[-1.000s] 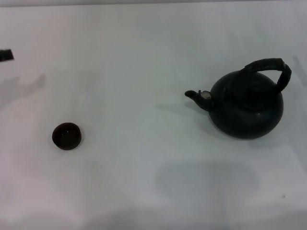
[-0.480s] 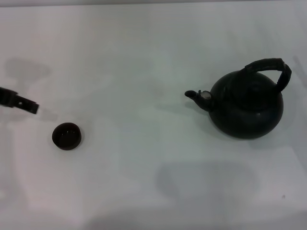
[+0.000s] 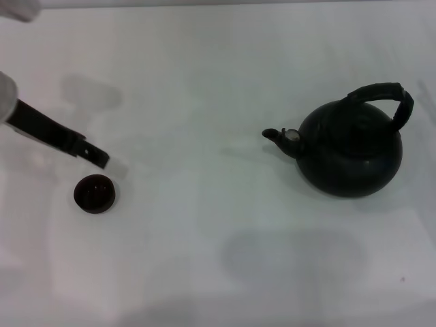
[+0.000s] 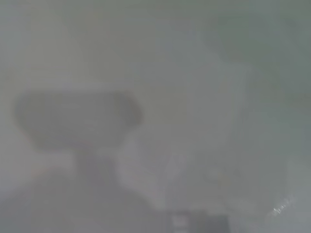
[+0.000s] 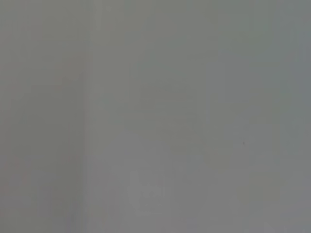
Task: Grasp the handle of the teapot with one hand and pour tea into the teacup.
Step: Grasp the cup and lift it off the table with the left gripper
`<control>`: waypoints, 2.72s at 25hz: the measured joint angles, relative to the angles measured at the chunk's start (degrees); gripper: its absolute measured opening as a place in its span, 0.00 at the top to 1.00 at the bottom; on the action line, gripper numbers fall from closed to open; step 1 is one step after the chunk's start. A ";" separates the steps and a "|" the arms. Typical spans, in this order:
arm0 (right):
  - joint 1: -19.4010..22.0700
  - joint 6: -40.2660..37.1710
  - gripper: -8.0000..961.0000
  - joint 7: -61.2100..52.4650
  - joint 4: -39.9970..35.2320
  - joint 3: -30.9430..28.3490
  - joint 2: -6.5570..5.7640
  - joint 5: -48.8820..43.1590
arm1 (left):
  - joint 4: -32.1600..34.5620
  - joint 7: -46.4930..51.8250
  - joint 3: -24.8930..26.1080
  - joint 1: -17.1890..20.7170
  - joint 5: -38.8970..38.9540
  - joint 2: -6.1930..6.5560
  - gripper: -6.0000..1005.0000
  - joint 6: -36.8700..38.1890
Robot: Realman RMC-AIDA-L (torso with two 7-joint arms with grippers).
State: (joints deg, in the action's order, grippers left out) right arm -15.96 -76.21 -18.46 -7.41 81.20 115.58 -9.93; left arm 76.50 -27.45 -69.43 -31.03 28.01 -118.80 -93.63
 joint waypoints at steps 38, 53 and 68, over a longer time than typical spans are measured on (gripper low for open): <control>0.15 -2.84 0.09 -0.32 0.23 0.00 0.09 -0.01 | -9.50 2.06 -6.89 -3.46 -2.00 -0.03 0.14 -1.37; 0.14 -2.81 0.09 -0.05 0.44 0.00 0.00 -0.01 | -16.41 2.54 -8.44 -6.53 -0.61 -0.23 0.14 2.81; 0.14 -2.39 0.09 0.00 0.55 0.00 0.00 0.05 | -17.21 2.82 -9.62 -7.12 -0.60 -0.12 0.25 2.61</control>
State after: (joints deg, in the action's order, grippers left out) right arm -15.82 -78.60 -18.45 -6.85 81.21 115.57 -9.88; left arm 59.29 -24.63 -79.05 -38.15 27.41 -118.91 -91.02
